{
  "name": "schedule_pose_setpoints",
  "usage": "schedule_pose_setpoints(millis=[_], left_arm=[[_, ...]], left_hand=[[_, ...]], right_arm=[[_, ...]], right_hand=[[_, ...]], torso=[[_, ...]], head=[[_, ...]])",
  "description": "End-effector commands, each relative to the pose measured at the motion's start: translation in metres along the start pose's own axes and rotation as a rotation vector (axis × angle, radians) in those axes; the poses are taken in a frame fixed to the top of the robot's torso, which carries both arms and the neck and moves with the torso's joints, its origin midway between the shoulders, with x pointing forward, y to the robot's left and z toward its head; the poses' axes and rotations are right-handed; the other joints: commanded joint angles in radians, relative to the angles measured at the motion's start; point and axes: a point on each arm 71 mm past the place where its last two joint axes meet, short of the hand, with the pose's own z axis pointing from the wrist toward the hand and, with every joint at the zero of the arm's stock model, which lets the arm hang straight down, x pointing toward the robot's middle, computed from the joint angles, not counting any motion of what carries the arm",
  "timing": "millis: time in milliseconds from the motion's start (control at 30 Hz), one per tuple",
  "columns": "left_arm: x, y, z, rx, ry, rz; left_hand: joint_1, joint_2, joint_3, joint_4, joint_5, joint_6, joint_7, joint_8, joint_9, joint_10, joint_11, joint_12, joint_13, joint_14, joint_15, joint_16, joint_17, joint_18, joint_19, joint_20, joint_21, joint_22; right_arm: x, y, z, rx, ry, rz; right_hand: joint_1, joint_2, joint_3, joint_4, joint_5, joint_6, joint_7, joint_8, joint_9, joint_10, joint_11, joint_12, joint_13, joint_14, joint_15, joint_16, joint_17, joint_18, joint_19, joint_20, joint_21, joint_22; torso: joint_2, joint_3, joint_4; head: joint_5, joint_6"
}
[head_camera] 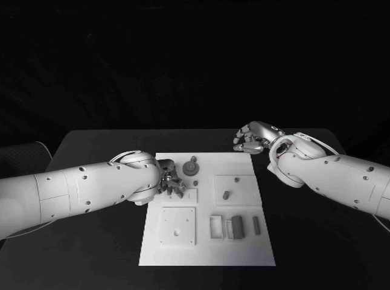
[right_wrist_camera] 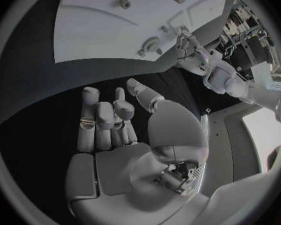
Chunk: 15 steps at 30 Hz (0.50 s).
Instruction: Assemble the parts on the task board
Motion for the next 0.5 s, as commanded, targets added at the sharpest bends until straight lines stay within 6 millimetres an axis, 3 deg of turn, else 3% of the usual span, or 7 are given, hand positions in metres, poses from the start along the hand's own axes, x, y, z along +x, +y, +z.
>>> schedule_pose_setpoints(millis=[33, 500], left_arm=[[-0.0002, -0.003, -0.0002, 0.016, -0.009, 0.009], [0.0006, -0.0026, 0.0014, 0.017, -0.017, 0.022]], left_hand=[[0.012, 0.005, -0.001, -0.005, 0.004, 0.013, 0.004, 0.004, 0.001, -0.006, -0.001, 0.004, -0.001, -0.004, -0.001, 0.004, -0.001, 0.05, -0.001, -0.002, 0.004, 0.021], [0.012, 0.005, -0.002, -0.005, 0.004, 0.013, 0.004, 0.005, 0.001, -0.006, -0.001, 0.005, -0.001, -0.004, 0.0, 0.005, -0.002, 0.05, -0.001, -0.002, 0.004, 0.021]], right_arm=[[0.0005, 0.0008, -0.0001, -0.006, 0.006, -0.003], [0.0006, 0.0008, 0.0, -0.006, 0.006, -0.003]], right_hand=[[-0.009, -0.004, 0.003, 0.001, 0.001, 0.001, 0.007, -0.005, 0.002, 0.002, 0.005, -0.006, 0.001, 0.001, -0.008, -0.005, -0.002, 0.013, 0.003, -0.003, -0.004, 0.014], [-0.009, -0.005, 0.003, 0.001, 0.001, 0.001, 0.007, -0.005, 0.002, 0.003, 0.005, -0.006, 0.002, 0.002, -0.008, -0.005, -0.002, 0.013, 0.003, -0.004, -0.004, 0.014]], torso=[[0.0, -0.0002, 0.0], [0.0, 0.0002, -0.0003]], head=[[0.0, 0.0], [-0.001, -0.001]])
